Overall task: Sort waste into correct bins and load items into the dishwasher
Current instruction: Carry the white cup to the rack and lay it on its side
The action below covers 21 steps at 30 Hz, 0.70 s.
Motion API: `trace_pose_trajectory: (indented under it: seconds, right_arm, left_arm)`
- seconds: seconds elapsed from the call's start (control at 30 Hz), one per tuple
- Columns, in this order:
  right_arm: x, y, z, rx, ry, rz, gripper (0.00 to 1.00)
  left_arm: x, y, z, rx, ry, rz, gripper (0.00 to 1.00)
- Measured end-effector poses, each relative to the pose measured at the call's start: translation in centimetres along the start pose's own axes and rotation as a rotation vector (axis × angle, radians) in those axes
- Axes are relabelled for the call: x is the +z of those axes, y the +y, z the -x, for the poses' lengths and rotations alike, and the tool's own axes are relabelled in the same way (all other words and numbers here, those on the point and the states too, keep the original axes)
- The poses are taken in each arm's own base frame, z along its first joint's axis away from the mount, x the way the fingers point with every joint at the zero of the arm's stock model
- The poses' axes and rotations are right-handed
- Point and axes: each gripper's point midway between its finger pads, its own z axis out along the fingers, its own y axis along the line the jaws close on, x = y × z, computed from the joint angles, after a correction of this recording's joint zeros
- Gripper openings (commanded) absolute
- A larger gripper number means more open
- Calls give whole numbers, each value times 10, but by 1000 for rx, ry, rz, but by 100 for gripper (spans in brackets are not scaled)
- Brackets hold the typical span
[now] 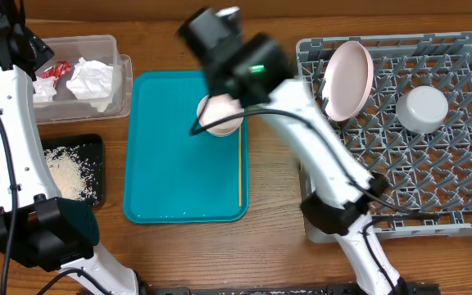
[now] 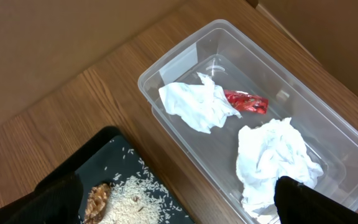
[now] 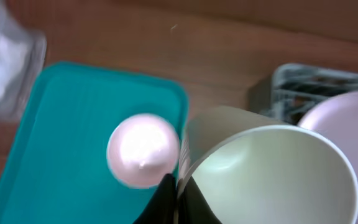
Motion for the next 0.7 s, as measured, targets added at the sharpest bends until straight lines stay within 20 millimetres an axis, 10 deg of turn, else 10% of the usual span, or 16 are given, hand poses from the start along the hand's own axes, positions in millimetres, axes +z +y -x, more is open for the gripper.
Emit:
trace_pose_trajectory:
  seconds: [0.37, 0.53, 0.7]
  right_arm:
    - [-134, -197, 55, 443, -274, 31, 4]
    - [-178, -260, 17, 564, -267, -18, 4]
    - [-174, -295, -49, 665, -112, -115, 4]
  left_arm:
    - [0, 0, 0, 0, 0, 0, 100]
    - [0, 0, 0, 0, 0, 0, 100]
    - [0, 0, 0, 0, 0, 0, 100]
